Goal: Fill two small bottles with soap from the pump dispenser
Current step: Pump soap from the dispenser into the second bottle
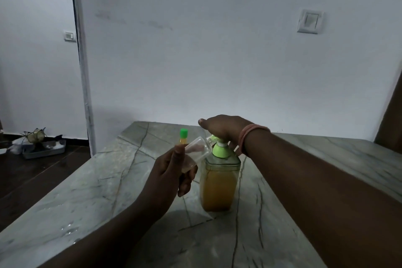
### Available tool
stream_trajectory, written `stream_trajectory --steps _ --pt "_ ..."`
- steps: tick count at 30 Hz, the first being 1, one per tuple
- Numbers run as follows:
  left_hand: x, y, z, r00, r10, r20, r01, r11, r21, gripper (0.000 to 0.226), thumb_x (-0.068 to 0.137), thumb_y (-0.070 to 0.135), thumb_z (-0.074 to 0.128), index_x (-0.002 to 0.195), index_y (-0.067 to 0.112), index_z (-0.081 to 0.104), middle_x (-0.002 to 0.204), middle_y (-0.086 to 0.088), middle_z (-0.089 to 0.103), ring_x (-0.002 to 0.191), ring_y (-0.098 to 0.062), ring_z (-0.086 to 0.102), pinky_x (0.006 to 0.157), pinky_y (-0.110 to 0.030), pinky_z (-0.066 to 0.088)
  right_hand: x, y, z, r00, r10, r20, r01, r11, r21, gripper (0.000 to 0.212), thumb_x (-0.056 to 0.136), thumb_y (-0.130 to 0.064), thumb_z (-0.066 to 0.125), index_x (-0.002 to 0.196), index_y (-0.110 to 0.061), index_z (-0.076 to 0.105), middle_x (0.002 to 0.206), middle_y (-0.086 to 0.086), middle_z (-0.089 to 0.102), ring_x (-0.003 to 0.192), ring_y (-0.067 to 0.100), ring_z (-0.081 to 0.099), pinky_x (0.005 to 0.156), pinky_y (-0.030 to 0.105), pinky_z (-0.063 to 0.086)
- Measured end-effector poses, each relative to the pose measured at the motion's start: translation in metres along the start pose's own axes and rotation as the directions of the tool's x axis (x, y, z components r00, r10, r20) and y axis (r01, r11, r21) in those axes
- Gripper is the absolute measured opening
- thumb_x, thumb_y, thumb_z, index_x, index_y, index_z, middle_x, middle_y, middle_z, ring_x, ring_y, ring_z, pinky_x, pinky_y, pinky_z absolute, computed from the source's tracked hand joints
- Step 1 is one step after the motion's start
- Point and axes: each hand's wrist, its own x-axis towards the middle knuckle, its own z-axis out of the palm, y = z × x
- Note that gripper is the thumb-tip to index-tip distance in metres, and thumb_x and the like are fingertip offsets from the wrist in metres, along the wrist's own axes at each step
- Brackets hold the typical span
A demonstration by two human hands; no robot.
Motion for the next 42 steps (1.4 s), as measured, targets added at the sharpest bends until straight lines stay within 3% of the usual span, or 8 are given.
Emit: stream_trajectory --steps 4,12,15,19,24,31,38,42 --pt "0.001 0.001 0.0 0.999 -0.007 0.033 0.008 1.0 -0.021 0.077 0.089 0.074 0.041 0.131 0.013 0.062 0.072 -0.01 0.056 0.05 -0.013 0.043 0.044 -0.026 0.038 0.004 0.001 0.001 0.999 -0.018 -0.038 0.018 1.0 0.019 0.063 0.104 -0.055 0.026 0.146 -0.012 0.045 0.143 0.016 0.051 0.117 0.033 0.058 0.086 0.036 0.045" --pt "0.003 0.0 -0.003 0.999 -0.009 0.046 0.013 0.996 -0.086 0.091 0.079 0.084 0.048 0.131 0.01 0.062 0.072 -0.012 0.055 0.049 -0.012 0.042 0.043 -0.024 0.038 0.012 0.006 0.009 0.999 -0.041 -0.019 0.041 0.999 0.003 0.046 0.109 -0.03 0.026 0.142 -0.007 0.047 0.148 0.015 0.045 0.123 0.031 0.05 0.089 0.031 0.037" --pt "0.002 0.001 -0.003 0.999 -0.013 0.042 0.016 0.996 -0.083 0.091 0.078 0.086 0.048 0.13 0.013 0.064 0.073 -0.01 0.057 0.049 -0.01 0.044 0.044 -0.023 0.039 0.008 0.001 0.0 1.0 -0.012 -0.021 0.011 0.998 -0.061 0.057 0.106 -0.048 0.026 0.147 -0.012 0.044 0.15 0.014 0.045 0.126 0.03 0.052 0.093 0.035 0.04" --pt "0.003 0.0 -0.004 0.998 -0.035 0.052 0.04 0.994 -0.098 0.089 0.079 0.085 0.047 0.129 0.013 0.064 0.075 -0.012 0.056 0.05 -0.011 0.043 0.044 -0.024 0.039 0.014 0.005 0.007 0.99 -0.04 -0.134 0.045 0.998 0.038 0.057 0.105 -0.047 0.025 0.13 -0.008 0.058 0.125 0.015 0.061 0.085 0.023 0.059 0.07 0.031 0.039" --pt "0.002 -0.001 -0.003 0.997 -0.056 0.055 0.062 0.992 -0.112 0.078 0.084 0.077 0.041 0.127 0.016 0.066 0.076 -0.016 0.055 0.05 -0.012 0.043 0.043 -0.024 0.039 0.02 0.012 0.013 0.996 0.036 -0.086 -0.021 0.986 0.163 0.052 0.108 -0.038 0.02 0.146 -0.01 0.042 0.15 0.017 0.043 0.129 0.033 0.047 0.085 0.031 0.032" --pt "0.001 0.003 -0.003 0.996 -0.061 0.064 0.068 0.991 -0.115 0.089 0.077 0.087 0.048 0.129 0.018 0.065 0.076 -0.013 0.057 0.051 -0.012 0.045 0.044 -0.024 0.04 0.013 0.003 0.003 0.997 0.023 -0.069 -0.02 0.999 0.043 0.069 0.102 -0.06 0.023 0.144 -0.011 0.047 0.142 0.017 0.052 0.11 0.033 0.059 0.079 0.034 0.043" --pt "0.0 0.002 -0.003 0.997 -0.057 0.059 0.063 0.992 -0.113 0.08 0.081 0.084 0.047 0.127 0.021 0.067 0.075 -0.014 0.056 0.05 -0.01 0.044 0.044 -0.024 0.04 0.017 0.011 0.013 0.997 0.031 -0.072 -0.026 0.997 0.073 0.061 0.104 -0.053 0.024 0.146 -0.014 0.044 0.15 0.012 0.045 0.127 0.033 0.049 0.084 0.033 0.033" --pt "0.0 0.001 -0.002 0.996 -0.061 0.07 0.069 0.991 -0.112 0.085 0.079 0.086 0.046 0.128 0.02 0.066 0.075 -0.013 0.055 0.051 -0.01 0.045 0.045 -0.024 0.04 0.012 0.004 0.003 0.999 0.04 -0.015 -0.04 0.999 0.007 0.067 0.101 -0.061 0.025 0.148 -0.017 0.042 0.142 0.016 0.051 0.082 0.028 0.061 0.064 0.033 0.046"
